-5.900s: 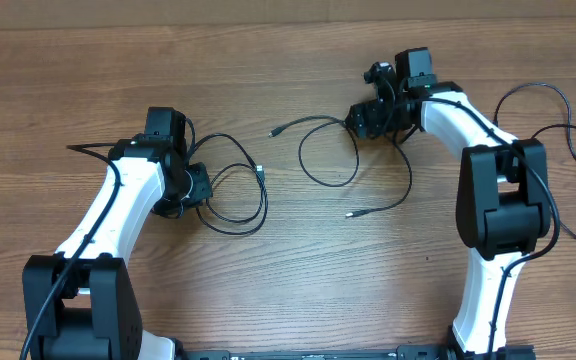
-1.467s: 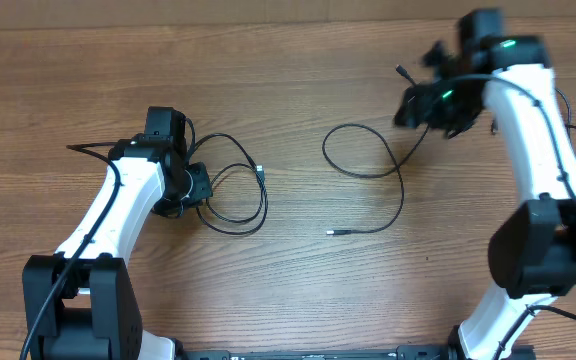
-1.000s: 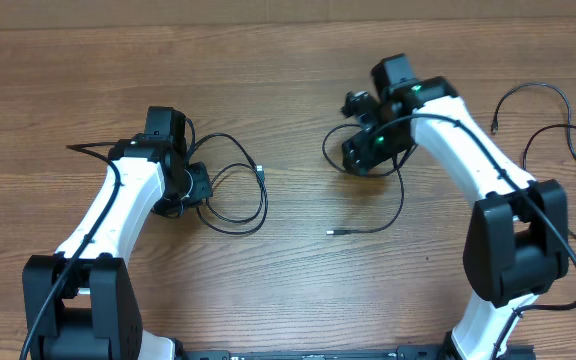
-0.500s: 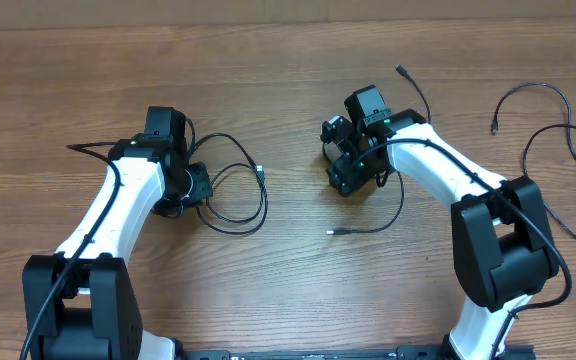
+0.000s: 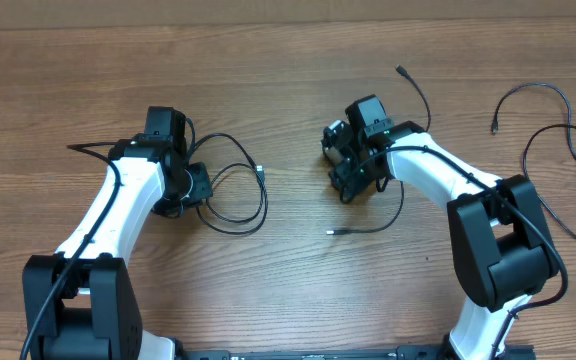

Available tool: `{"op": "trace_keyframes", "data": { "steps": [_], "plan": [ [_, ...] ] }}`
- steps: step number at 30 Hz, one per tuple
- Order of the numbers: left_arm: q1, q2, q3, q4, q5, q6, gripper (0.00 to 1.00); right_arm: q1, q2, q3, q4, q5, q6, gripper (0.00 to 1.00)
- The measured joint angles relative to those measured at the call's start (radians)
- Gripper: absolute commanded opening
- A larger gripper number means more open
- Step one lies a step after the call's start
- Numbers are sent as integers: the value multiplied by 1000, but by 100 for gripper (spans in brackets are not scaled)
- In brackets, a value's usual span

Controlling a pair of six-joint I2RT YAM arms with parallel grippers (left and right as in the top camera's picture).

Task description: Untangle cables

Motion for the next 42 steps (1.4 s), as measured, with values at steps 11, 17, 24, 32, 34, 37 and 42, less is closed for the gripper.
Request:
{"op": "trace_keyframes", "data": {
  "steps": [11,17,24,32,34,37,42],
  "plan": [
    [0,0,0,0,0,0,4,0,0,-9,-3,4,38,21],
    [0,0,0,0,0,0,4,0,0,-9,-27,4,53,7],
    [0,0,0,0,0,0,4,-1,0,21,-116,10,62,4],
    [0,0,0,0,0,0,4,-13,-2,196,-219,34,129,22],
    [0,0,0,0,0,0,4,-19,-8,234,-246,36,138,38],
    [0,0,0,-1,0,0,4,-22,-21,252,-287,39,121,75],
    [0,0,0,-3,0,0,4,-22,-24,252,-340,0,94,82]
  ]
}}
